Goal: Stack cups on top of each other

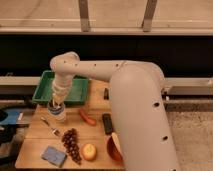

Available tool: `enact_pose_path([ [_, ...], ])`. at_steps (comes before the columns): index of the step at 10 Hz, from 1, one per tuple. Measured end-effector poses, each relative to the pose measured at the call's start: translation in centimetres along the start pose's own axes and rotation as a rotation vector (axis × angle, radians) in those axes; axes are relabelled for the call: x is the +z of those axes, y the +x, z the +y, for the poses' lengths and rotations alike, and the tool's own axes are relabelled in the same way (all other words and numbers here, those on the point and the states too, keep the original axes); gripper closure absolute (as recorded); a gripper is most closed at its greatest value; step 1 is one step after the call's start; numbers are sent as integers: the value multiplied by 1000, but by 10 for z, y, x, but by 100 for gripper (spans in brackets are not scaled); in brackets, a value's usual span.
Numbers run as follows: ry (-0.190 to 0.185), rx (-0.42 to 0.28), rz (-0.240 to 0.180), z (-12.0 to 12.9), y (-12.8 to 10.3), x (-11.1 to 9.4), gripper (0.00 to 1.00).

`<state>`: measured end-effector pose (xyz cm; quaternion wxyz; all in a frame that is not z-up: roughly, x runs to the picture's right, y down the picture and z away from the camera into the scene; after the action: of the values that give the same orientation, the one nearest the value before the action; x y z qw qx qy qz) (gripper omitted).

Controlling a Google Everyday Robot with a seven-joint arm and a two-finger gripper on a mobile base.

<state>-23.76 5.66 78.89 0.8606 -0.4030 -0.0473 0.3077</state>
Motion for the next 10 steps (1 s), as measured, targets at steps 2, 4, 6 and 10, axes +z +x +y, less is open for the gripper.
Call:
enact_pose_path([
  [2, 2, -2, -2, 1, 0, 1, 40],
  [4, 3, -6, -2, 1, 0, 2, 40],
  [6, 8, -13, -1, 3, -2, 0, 40],
  [10, 29, -27, 2, 9, -5, -7, 40],
])
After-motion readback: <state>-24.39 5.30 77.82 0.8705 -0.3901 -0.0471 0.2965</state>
